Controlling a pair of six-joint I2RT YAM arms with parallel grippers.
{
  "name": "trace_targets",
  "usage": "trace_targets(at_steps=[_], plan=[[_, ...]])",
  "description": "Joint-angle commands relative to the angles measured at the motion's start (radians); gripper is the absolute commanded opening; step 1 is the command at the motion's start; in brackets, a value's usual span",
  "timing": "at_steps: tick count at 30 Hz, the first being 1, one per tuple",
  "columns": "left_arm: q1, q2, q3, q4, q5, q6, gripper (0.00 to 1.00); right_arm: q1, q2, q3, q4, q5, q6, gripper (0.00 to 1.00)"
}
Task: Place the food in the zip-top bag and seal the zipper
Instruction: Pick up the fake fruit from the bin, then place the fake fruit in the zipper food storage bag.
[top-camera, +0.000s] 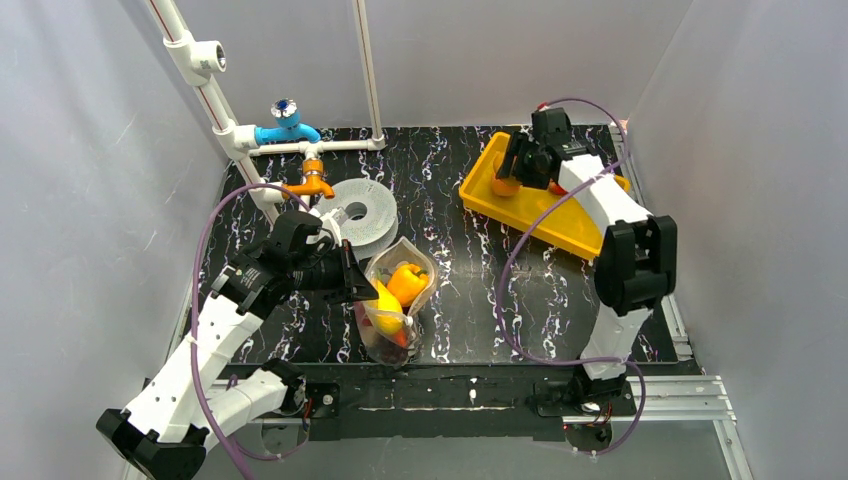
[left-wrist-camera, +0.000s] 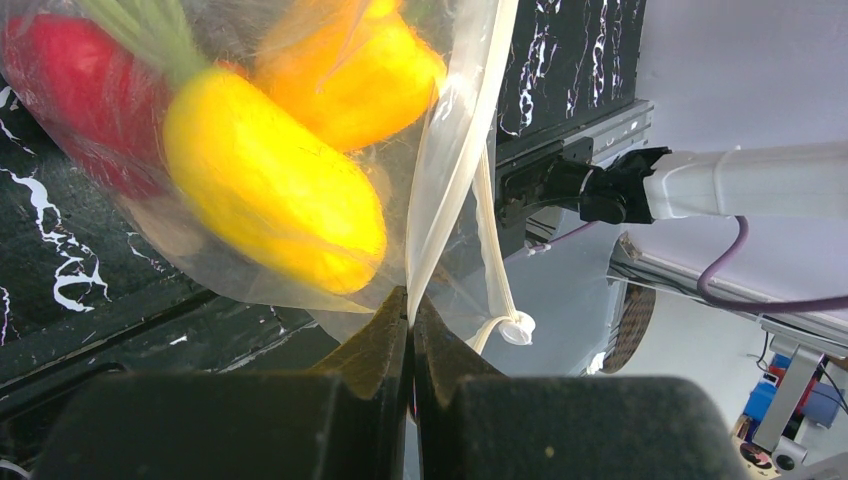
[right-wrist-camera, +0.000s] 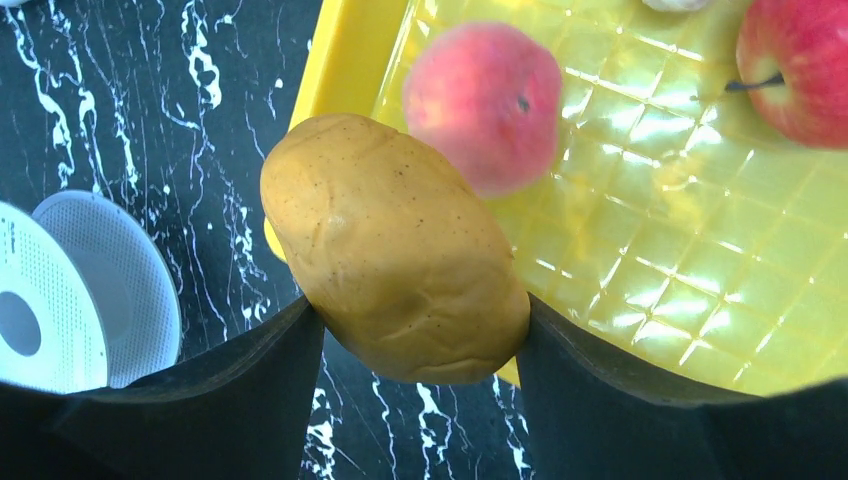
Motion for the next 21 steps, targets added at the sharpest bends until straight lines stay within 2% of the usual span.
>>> trace_targets(at_steps=[1, 8, 15, 21], plan=[[-0.005, 0.003, 0.005, -0.010, 0.010, 0.010, 0.00, -0.002, -0.140, -0.134, 0.031, -0.061, -0.025, 0.10], [-0.005, 0.009, 0.003, 0.000, 0.016, 0.011, 0.00, 0.020, -0.274, -0.272, 0.045, -0.221, -0.025, 0.10], [-0.005, 0.003, -0.002, 0.005, 0.016, 0.009, 0.00, 0.111, -0.470, -0.422, 0.025, -0.258, -0.090, 0.14], [-0.004, 0.013, -0.007, 0.016, 0.030, 0.005, 0.00, 0.214, -0.615, -0.493, 0.070, -0.398, -0.152, 0.22]])
